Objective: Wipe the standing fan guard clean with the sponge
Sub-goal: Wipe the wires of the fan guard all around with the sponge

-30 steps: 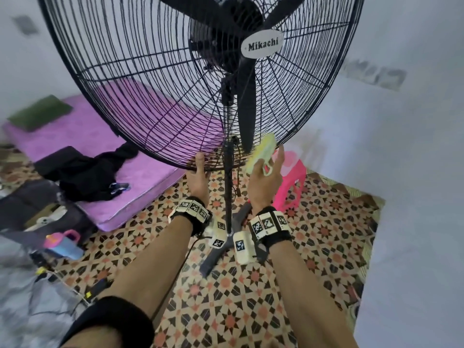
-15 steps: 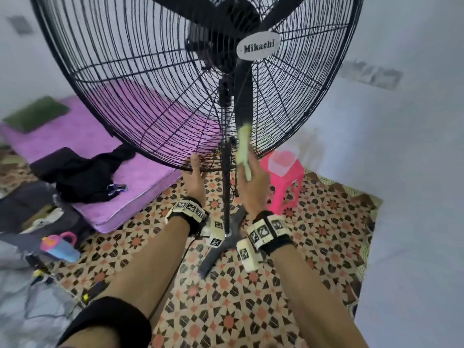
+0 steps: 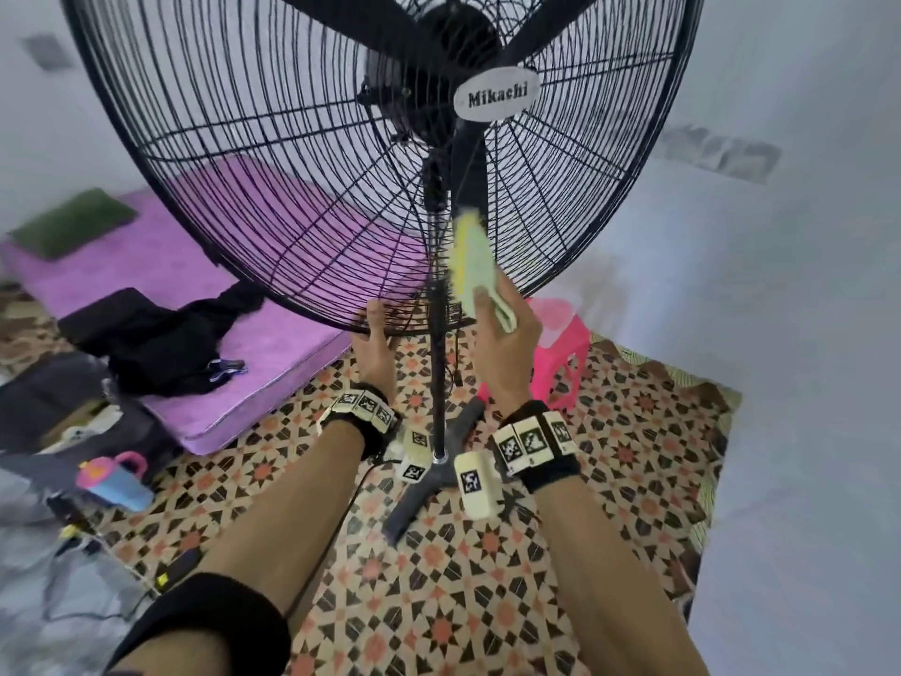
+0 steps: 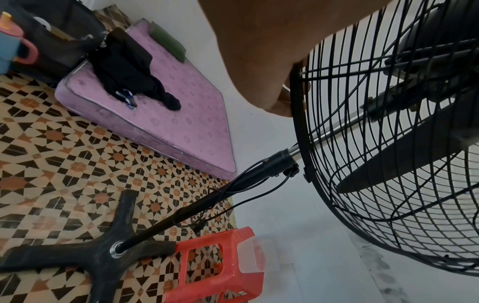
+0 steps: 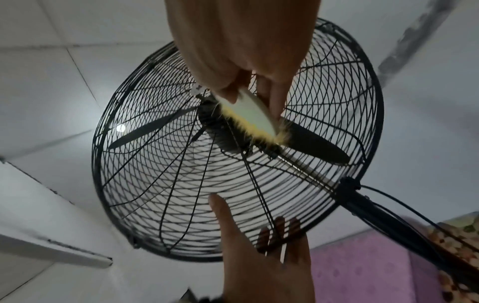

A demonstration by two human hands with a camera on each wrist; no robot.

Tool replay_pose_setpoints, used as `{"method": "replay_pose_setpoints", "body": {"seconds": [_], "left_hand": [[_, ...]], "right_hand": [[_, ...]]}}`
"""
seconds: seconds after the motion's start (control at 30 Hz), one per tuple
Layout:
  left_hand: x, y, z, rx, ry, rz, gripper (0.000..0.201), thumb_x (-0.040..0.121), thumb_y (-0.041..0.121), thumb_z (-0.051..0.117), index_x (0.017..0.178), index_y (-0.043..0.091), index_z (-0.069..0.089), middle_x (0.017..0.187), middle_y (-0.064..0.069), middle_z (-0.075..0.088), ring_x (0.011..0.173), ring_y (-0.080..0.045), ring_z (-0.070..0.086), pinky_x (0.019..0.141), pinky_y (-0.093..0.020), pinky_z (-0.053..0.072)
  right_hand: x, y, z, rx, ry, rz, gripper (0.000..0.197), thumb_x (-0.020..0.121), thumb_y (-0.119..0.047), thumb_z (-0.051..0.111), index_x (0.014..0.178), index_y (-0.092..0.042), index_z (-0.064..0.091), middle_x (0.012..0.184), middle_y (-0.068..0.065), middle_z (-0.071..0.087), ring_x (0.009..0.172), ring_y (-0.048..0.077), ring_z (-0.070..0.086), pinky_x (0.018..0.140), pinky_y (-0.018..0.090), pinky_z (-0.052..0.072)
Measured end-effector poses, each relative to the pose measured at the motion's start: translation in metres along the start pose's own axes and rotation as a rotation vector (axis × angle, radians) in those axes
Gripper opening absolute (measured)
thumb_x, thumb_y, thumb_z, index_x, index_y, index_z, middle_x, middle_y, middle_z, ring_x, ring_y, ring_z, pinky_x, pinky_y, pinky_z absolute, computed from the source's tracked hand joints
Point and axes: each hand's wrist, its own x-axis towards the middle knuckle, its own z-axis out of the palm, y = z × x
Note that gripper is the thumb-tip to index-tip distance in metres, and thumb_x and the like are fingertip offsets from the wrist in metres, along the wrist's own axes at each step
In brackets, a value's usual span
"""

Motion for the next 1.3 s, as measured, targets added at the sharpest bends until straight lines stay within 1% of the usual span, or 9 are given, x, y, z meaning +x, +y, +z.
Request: {"method": "replay_pose_setpoints", "body": {"seconds": [0.2,0.37,0.47,0.63,0.8,0.93,1.1,1.2,1.3], "left_hand": [[0.002,-0.005,-0.002,0.021,0.017,-0.013,0.139,0.064,0.098,0.058,0.158,0.003,0.021,0.160,-0.019,0.042,0.139,-0.029,0.054,0.117,-0.047,0.043],[0.003,-0.005,-0.002,0.048,0.036,-0.005,0.123,0.069,0.098,0.054,0.160,0.019,0.026,0.161,-0.010,0.043,0.143,-0.025,0.049,0.121,-0.052,0.038],[0.005,-0.010,-0.004,0.098,0.039,-0.004,0.118,0.074,0.098,0.049,0.158,0.017,0.032,0.158,-0.012,0.047,0.143,-0.026,0.050,0.119,-0.055,0.040],[0.013,-0.018,-0.004,0.132,0.048,-0.038,0.112,0.075,0.098,0.047,0.156,0.021,0.036,0.158,-0.010,0.047,0.146,-0.024,0.046,0.120,-0.056,0.036],[0.011,-0.013,-0.005,0.107,0.038,-0.038,0.118,0.077,0.094,0.052,0.156,0.010,0.030,0.157,-0.017,0.047,0.141,-0.029,0.052,0.117,-0.055,0.042],[0.006,-0.007,-0.003,0.092,0.049,-0.020,0.115,0.076,0.094,0.054,0.156,0.013,0.034,0.156,-0.013,0.050,0.141,-0.026,0.052,0.117,-0.051,0.043],[-0.003,-0.001,-0.001,0.046,0.021,0.030,0.114,0.076,0.093,0.054,0.159,0.019,0.030,0.161,-0.009,0.044,0.145,-0.023,0.047,0.119,-0.046,0.041],[-0.002,-0.002,-0.001,0.097,0.036,0.011,0.112,0.075,0.096,0.051,0.156,0.021,0.037,0.158,-0.007,0.049,0.143,-0.023,0.049,0.119,-0.050,0.039],[-0.001,0.000,-0.001,0.068,0.018,0.032,0.109,0.079,0.093,0.051,0.155,0.016,0.038,0.156,-0.008,0.050,0.141,-0.022,0.051,0.119,-0.047,0.041]], "right_hand": [[0.005,-0.005,0.017,-0.128,-0.002,-0.065,0.044,0.101,-0.012,0.060,0.144,-0.005,0.052,0.139,0.001,0.056,0.108,-0.014,0.059,0.082,0.025,0.061],[0.007,-0.018,0.003,0.071,0.084,-0.009,0.043,0.103,-0.014,0.058,0.144,-0.005,0.050,0.145,0.017,0.055,0.126,0.021,0.060,0.087,0.029,0.061],[0.013,-0.013,0.012,-0.062,0.205,0.035,0.045,0.101,-0.012,0.059,0.145,-0.005,0.051,0.145,0.013,0.056,0.122,0.016,0.060,0.087,0.041,0.062],[-0.001,-0.015,0.011,-0.023,-0.091,-0.038,0.045,0.101,-0.014,0.060,0.145,-0.007,0.050,0.146,0.006,0.053,0.127,0.014,0.058,0.089,0.037,0.061],[0.018,-0.019,0.013,-0.124,0.180,-0.031,0.042,0.100,-0.013,0.060,0.141,-0.006,0.056,0.135,-0.002,0.061,0.107,0.009,0.068,0.078,0.042,0.064],[0.013,-0.025,0.010,-0.114,-0.050,-0.070,0.043,0.100,-0.010,0.061,0.141,0.000,0.053,0.134,0.001,0.058,0.106,-0.003,0.064,0.078,0.017,0.058],[0.032,-0.040,0.007,-0.023,0.224,-0.044,0.042,0.101,-0.010,0.059,0.142,-0.002,0.054,0.142,0.015,0.059,0.120,0.017,0.063,0.088,0.022,0.059],[0.030,-0.041,0.016,-0.128,0.047,-0.095,0.043,0.099,-0.007,0.060,0.142,-0.002,0.053,0.136,0.008,0.060,0.095,0.001,0.063,0.077,0.025,0.061],[0.030,-0.043,0.009,-0.029,-0.061,-0.071,0.043,0.100,-0.006,0.060,0.142,-0.001,0.052,0.141,0.015,0.058,0.117,0.017,0.062,0.080,0.016,0.057]]}}
